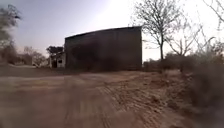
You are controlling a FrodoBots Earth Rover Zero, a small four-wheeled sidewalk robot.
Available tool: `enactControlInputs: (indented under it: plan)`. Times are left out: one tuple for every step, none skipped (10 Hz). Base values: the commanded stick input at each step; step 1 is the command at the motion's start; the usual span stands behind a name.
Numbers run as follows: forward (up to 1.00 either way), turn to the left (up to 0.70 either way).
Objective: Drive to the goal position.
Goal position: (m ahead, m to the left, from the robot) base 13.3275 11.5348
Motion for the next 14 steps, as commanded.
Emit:
enactControlInputs:
  plan:
    - [0.7,0.35]
    - [0.7,0.35]
    - [0.7,0.35]
    - [0.7,0.35]
    - [0.7,0.0]
    - [0.7,0.0]
    - [0.7,0.0]
    - [0.7,0.0]
    - [0.7,0.0]
    - [0.7,0.0]
    - [0.7,0.0]
    - [0.7,0.0]
    - [0.7,0.0]
    - [0.7,0.0]
